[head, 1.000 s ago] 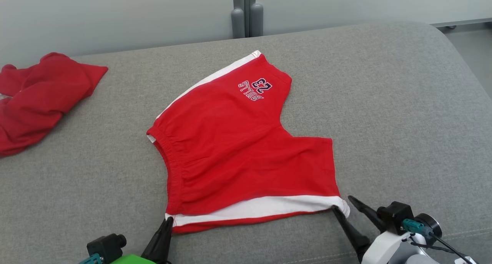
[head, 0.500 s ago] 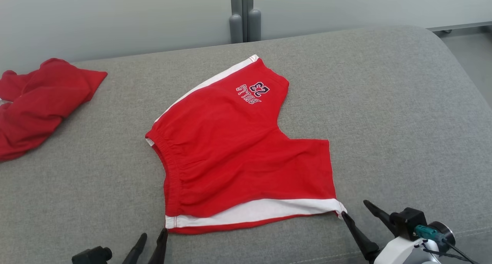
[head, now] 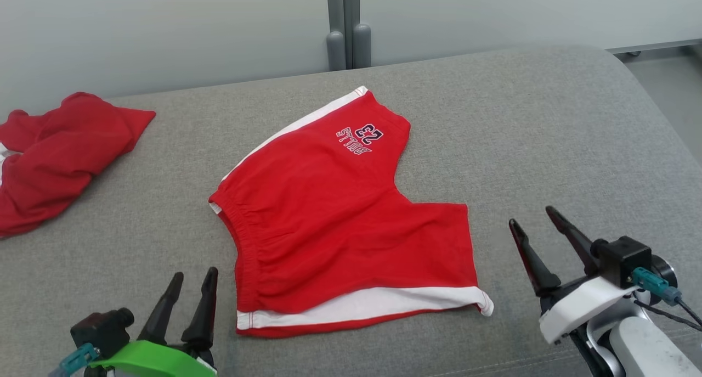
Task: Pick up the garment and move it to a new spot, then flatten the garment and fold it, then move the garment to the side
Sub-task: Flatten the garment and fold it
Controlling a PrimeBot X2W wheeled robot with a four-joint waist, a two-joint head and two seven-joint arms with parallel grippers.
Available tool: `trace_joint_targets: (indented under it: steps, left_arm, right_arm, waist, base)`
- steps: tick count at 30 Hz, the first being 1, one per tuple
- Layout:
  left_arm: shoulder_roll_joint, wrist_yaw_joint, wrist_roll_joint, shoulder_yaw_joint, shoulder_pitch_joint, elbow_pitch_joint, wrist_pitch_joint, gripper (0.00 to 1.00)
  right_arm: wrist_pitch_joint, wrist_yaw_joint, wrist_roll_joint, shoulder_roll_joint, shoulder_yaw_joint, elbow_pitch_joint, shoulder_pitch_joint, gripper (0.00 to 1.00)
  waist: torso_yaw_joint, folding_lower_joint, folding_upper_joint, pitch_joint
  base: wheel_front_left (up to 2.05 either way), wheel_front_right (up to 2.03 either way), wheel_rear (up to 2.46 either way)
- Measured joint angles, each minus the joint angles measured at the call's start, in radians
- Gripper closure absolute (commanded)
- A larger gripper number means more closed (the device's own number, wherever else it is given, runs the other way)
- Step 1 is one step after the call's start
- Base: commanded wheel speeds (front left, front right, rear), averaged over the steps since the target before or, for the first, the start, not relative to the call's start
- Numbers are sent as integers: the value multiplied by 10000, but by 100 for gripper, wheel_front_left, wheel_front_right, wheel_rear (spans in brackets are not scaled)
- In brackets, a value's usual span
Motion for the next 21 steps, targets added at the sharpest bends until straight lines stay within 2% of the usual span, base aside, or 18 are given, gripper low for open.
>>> trace_joint_targets:
  steps: [6,11,21]
  left_arm:
    - [-270,414,809,497,-193,-740,-2,0]
    - [-326,732,1283,805,-169,-1168,-4,0]
    - [-665,1095,1818,1058,478,-1615,-29,0]
  right_arm:
    - [0,-401,-6,174,-596,-355,-79,0]
    - [0,-650,102,650,-901,-750,-79,0]
    - [0,-838,104,1051,-1156,-1166,-64,0]
  waist:
    - [106,0,0,-155]
    - [190,0,0,-240]
    - [310,0,0,-331]
  base:
    - [0,0,0]
    - [0,0,0]
    - [0,0,0]
